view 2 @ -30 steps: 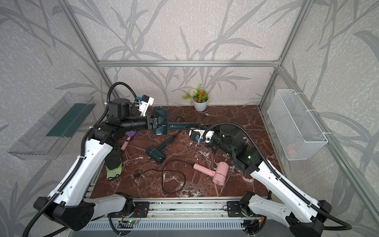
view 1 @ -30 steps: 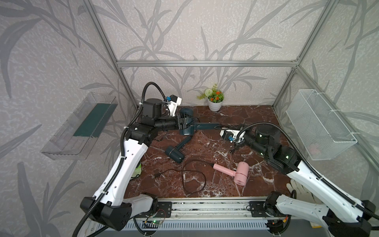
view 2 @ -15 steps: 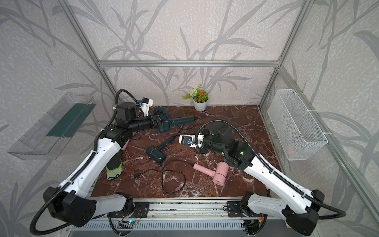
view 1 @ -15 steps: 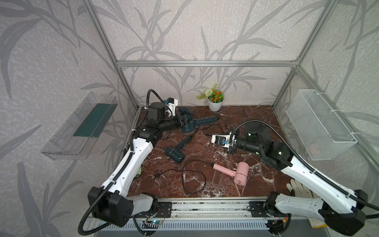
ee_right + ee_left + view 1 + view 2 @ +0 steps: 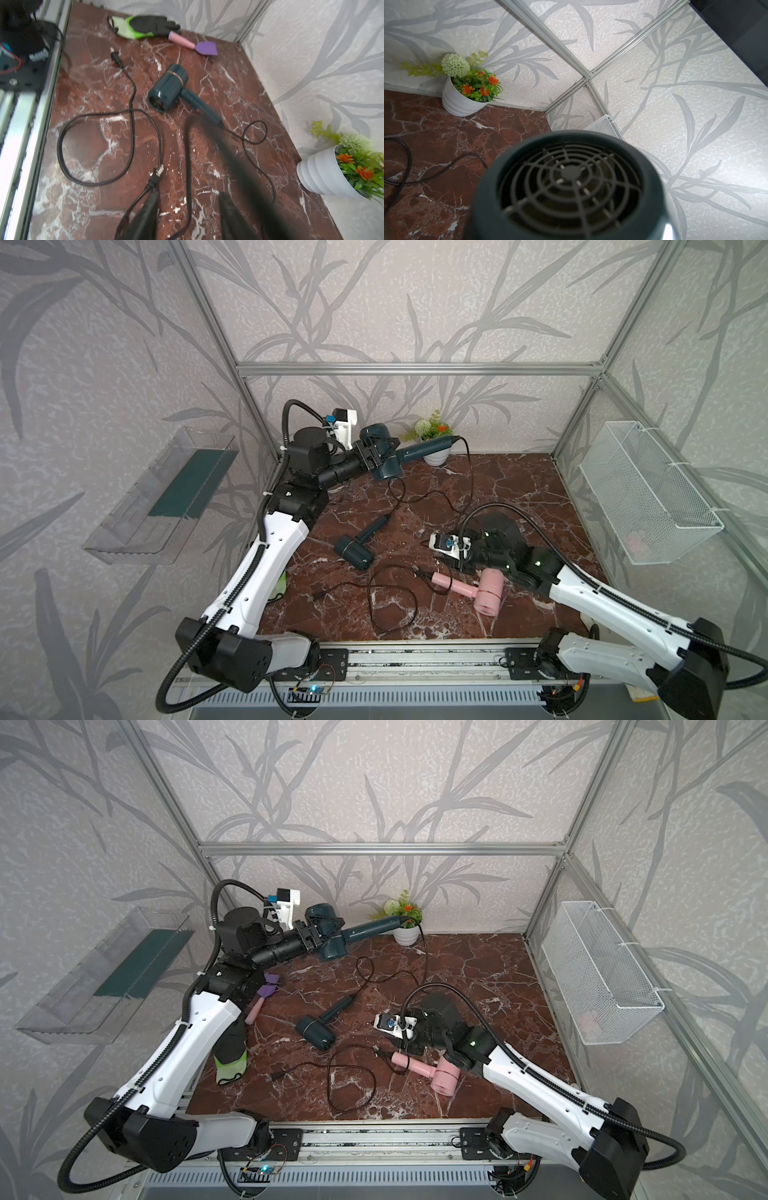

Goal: Wrap the cord around the hair dryer
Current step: Adjust the power cord, then wrap the power cord around the hair dryer.

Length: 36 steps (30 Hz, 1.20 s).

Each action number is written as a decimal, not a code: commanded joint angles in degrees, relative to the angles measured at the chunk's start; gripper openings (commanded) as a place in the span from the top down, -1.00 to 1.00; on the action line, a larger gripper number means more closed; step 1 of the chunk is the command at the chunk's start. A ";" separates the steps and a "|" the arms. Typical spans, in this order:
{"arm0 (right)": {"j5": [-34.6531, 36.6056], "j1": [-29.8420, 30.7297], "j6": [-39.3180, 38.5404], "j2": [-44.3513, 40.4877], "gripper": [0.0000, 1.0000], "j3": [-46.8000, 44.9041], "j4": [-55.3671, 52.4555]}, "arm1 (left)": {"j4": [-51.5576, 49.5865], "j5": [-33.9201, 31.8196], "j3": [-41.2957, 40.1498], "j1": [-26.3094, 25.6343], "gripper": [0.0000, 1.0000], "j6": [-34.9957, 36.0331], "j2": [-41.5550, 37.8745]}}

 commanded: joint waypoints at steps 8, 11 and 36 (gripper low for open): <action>-9.80 -12.42 23.48 -10.41 -0.98 -9.13 23.47 | 2.51 1.48 3.22 -0.05 1.00 -0.86 -2.78; -7.50 -15.22 32.70 -6.76 -0.98 -10.05 31.70 | 2.51 0.90 2.67 -0.56 1.00 -0.84 -3.34; 0.95 -17.12 42.88 24.47 -0.03 -6.17 69.46 | 4.95 0.33 -0.14 -2.16 1.00 -4.27 -7.23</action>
